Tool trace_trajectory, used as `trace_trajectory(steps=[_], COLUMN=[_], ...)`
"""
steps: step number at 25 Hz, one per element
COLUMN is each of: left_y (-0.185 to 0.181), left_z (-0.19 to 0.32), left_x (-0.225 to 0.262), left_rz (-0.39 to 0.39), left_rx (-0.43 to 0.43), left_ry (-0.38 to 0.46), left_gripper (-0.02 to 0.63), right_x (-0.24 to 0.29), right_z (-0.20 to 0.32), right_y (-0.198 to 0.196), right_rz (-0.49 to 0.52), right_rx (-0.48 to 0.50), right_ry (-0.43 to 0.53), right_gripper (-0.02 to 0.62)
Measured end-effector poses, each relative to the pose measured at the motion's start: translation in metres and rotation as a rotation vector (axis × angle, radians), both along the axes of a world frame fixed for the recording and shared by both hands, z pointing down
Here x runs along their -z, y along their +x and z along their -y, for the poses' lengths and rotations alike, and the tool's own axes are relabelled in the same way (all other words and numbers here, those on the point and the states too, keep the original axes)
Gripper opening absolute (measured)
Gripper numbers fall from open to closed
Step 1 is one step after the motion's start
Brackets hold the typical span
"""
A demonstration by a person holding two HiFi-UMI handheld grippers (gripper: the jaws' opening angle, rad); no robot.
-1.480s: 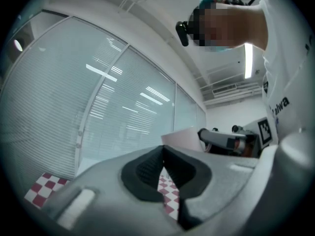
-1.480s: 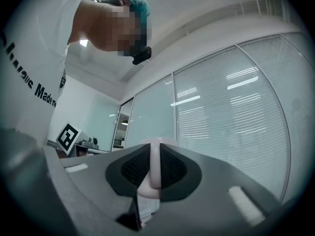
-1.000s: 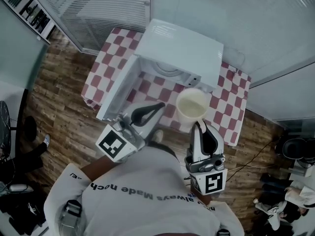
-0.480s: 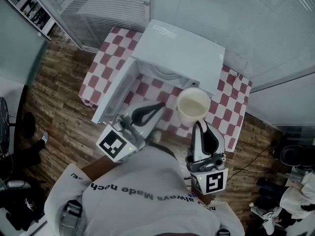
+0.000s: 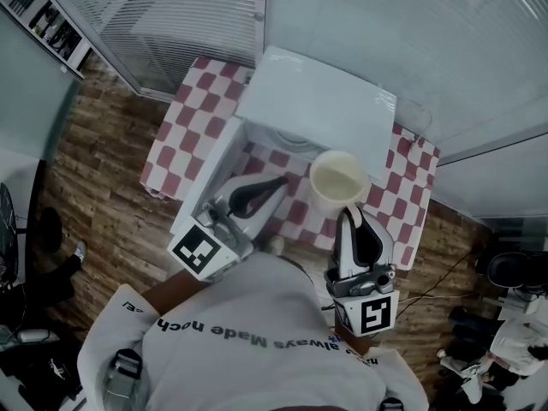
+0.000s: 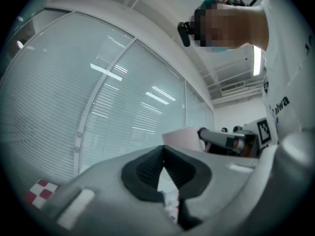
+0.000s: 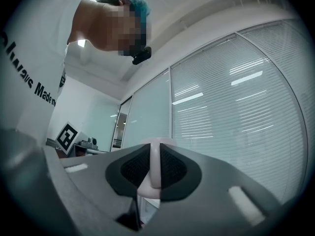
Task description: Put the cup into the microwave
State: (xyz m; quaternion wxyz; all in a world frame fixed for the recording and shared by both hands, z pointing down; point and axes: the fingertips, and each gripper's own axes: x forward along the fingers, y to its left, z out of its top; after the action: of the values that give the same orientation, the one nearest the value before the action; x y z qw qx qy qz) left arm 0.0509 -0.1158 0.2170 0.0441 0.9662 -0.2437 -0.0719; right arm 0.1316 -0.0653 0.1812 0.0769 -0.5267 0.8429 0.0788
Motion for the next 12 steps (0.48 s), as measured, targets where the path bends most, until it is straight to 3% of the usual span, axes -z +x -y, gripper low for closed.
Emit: trace_trajectory(steps=[12], left_y=[-0.022], left_z=[0.04], left_x=[-0.018], left_rz=[0.023], left_rx=[-0.031], left_ry=[-0.027], left_gripper=[0.003], right_x=[-0.022], right_z=[0.031], right_y=[-0.021], right_rz=[-0.004], right_rx=[-0.04], right_ry=[-0.056], right_gripper=[0.037])
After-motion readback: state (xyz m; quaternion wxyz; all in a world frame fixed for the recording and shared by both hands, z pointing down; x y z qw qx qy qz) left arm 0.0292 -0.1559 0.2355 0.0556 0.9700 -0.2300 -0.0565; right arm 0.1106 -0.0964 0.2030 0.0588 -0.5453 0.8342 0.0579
